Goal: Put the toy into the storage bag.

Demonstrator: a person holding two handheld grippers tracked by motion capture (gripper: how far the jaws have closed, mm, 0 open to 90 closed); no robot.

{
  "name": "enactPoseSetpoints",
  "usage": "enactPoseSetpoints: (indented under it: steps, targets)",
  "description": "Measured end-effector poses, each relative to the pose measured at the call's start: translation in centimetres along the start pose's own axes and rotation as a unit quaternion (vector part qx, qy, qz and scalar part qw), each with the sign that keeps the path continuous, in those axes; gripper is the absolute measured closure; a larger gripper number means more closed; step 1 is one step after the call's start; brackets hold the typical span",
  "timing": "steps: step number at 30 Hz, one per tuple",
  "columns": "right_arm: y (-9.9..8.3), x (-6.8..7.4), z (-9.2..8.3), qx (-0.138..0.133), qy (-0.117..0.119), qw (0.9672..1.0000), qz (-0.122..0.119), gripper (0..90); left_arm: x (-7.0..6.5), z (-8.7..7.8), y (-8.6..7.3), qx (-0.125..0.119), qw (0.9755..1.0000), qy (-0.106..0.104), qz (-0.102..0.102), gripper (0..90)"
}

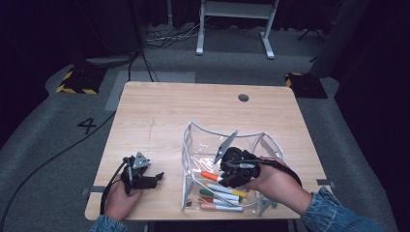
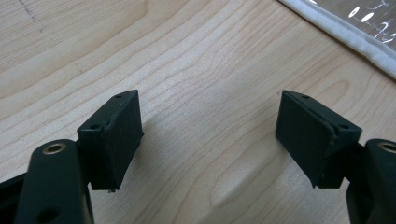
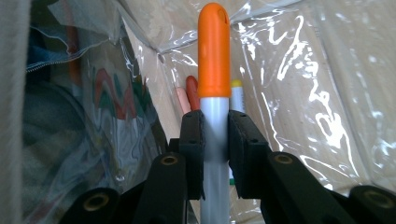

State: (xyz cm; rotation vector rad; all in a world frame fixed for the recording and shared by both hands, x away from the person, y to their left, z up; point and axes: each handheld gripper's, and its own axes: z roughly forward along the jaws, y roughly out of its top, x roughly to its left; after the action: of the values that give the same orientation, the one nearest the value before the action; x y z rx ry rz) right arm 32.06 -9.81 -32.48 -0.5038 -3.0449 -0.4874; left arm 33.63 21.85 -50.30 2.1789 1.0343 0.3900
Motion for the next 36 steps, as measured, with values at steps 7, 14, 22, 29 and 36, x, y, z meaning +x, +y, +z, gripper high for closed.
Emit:
enactPoseSetpoints:
  steps: [7, 14, 22, 29, 36]
  targets:
    - [0.7, -0.2, 3.0, 0.046, 0.017, 0.9987, -0.013, 76.5, 0.0, 0.0, 0.0, 0.0, 1.0, -0.001, 0.0, 23.2]
    - [1.0, -0.6, 5.2, 0.103, 0.029, 0.9943, -0.008, 76.4, 0.0, 0.1, 0.0, -0.001, 1.0, -0.001, -0.003, 22.8]
    - [1.3, -1.3, 6.6, 0.149, 0.041, 0.9879, -0.008, 76.4, 0.0, 0.1, 0.1, -0.002, 1.0, -0.002, -0.003, 22.6]
    - [1.6, -1.3, 8.0, 0.182, 0.054, 0.9818, -0.008, 76.4, 0.0, 0.1, 0.1, -0.002, 1.0, -0.001, -0.002, 22.6]
    - [1.7, -1.7, 8.8, 0.205, 0.053, 0.9773, -0.011, 76.4, 0.0, 0.1, 0.1, -0.001, 1.0, -0.001, -0.002, 22.6]
